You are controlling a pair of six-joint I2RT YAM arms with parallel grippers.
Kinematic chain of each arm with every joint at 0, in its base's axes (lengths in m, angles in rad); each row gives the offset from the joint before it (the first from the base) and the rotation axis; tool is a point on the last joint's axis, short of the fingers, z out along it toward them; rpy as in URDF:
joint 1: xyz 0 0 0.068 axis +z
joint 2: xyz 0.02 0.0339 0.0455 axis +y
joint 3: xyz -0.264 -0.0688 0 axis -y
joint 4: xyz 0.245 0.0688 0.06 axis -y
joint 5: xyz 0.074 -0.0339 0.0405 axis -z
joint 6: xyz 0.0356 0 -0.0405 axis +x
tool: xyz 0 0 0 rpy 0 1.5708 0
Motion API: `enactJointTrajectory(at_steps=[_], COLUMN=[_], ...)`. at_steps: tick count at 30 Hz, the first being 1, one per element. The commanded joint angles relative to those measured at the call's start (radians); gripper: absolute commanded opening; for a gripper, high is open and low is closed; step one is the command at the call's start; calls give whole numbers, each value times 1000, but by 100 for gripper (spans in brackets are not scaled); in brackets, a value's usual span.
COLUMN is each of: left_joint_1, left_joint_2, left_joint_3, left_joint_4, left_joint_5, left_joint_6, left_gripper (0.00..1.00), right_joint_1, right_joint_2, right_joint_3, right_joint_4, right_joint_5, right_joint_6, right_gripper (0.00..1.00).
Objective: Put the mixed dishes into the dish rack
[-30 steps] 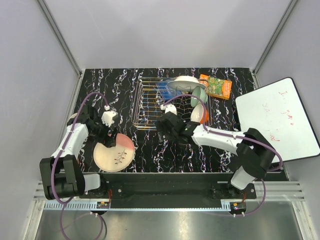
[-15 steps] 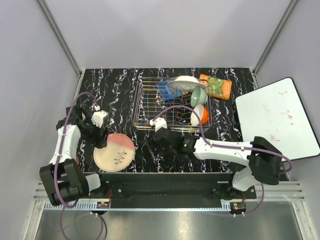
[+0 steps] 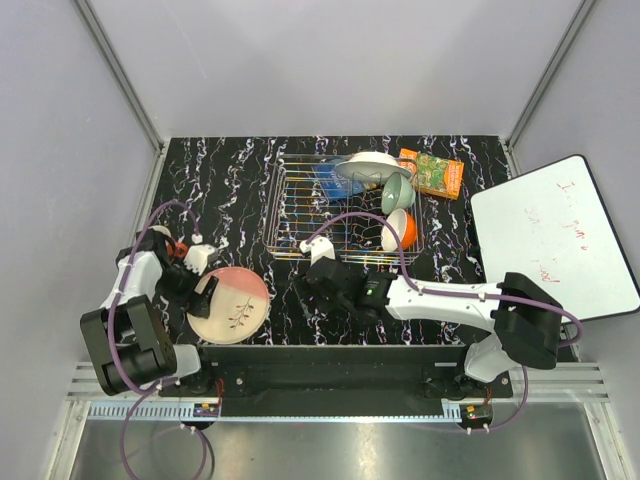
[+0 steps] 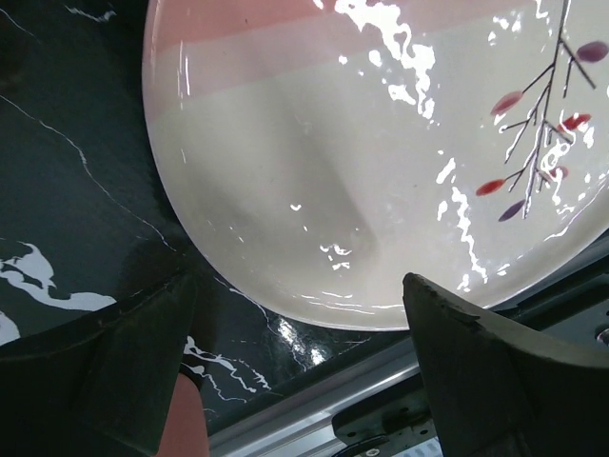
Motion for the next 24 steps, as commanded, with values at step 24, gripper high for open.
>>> enactJointTrajectory(at_steps=[24], left_joint_1=[-334], left_joint_2=[223], left_joint_3=[170], left_joint_4=[-25], left_joint_5=[164], left_joint_6=[-205], left_gripper=[61], right_joint_1=[5], right_joint_2=[82], right_joint_3=[30], right_joint_4=[99], right_joint_5=[-42], right_joint_6=[6], right_gripper=[87])
